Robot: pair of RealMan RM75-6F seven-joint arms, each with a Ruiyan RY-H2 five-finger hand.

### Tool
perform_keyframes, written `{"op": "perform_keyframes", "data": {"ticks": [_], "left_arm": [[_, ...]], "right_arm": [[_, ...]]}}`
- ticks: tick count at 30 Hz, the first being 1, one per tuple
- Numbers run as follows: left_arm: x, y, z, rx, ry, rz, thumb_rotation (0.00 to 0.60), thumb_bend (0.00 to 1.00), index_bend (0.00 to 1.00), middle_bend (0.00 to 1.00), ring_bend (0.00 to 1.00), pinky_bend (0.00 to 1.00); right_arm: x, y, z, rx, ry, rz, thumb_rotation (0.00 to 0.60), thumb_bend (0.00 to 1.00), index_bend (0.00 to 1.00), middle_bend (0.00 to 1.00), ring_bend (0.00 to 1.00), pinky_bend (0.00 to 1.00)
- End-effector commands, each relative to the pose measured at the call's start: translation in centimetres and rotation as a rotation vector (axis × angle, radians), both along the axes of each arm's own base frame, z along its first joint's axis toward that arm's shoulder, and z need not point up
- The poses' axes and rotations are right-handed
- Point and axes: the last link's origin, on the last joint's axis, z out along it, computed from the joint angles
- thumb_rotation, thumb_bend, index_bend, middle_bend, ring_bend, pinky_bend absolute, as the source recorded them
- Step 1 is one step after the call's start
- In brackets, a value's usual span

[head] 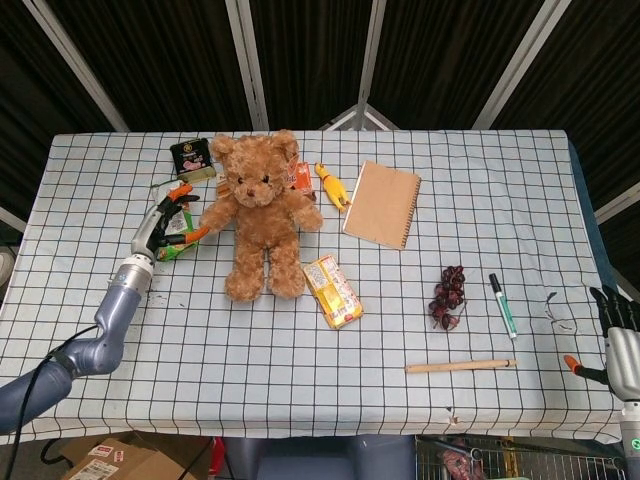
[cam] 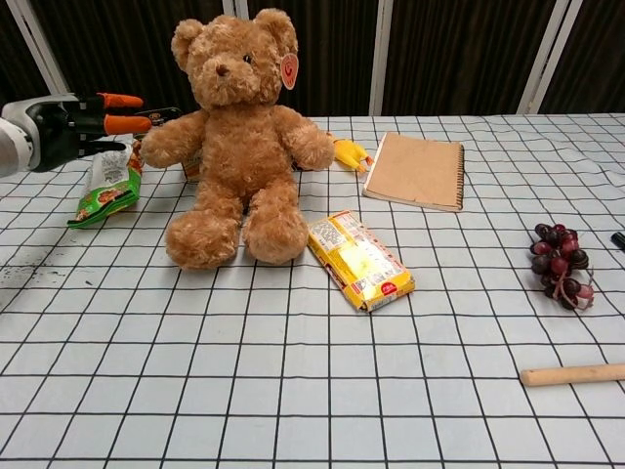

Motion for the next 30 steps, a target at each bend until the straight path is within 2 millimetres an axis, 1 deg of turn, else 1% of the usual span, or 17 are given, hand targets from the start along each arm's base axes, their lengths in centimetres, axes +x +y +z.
{"op": "perform_keyframes", "data": {"ticks": [1, 5, 10, 15, 17, 30], "left_arm": [[0.6, 0.8, -1.1, -0.007, 0.009, 0.007, 0.600, 0.23, 0.15, 0.19, 0.00, 0.00], [0.7, 1.3, -2.0, -0.023, 0.031, 0.020, 0.600, 0.23, 0.16, 0.19, 0.00, 0.00], [0.9, 1.7, -3.0, -0.039, 0.045, 0.029, 0.600, 0.25, 0.16, 0.24, 0.00, 0.00], [1.3, 2.0, -3.5, -0.021, 0.052, 0.024, 0.600, 0.33, 0.18, 0.28, 0.00, 0.00], [1.4, 2.0, -3.6, -0.009, 0.047, 0.023, 0.600, 0.34, 0.19, 0.29, 0.00, 0.00], [2.2, 1.6, -4.7, -0.006, 0.054, -0.004, 0.600, 0.35, 0.20, 0.28, 0.00, 0.00]], "right_arm": [[-0.1, -0.1, -0.1, 0.002, 0.000, -0.001, 0.600, 0.17, 0.00, 0.00, 0.00, 0.00], [-0.2, -0.2, -0.1, 0.005, 0.000, -0.006, 0.600, 0.17, 0.00, 0.00, 0.00, 0.00], [-0.2, -0.2, -0.1, 0.005, -0.001, -0.009, 0.600, 0.17, 0.00, 0.00, 0.00, 0.00], [-0.1, -0.2, -0.1, 0.004, -0.001, -0.006, 0.600, 0.17, 0.00, 0.00, 0.00, 0.00], [0.0, -0.2, -0.1, 0.004, 0.000, -0.003, 0.600, 0.17, 0.00, 0.00, 0.00, 0.00], [0.0, 0.0, 0.1, 0.002, -0.008, -0.003, 0.600, 0.17, 0.00, 0.00, 0.00, 0.00]]}}
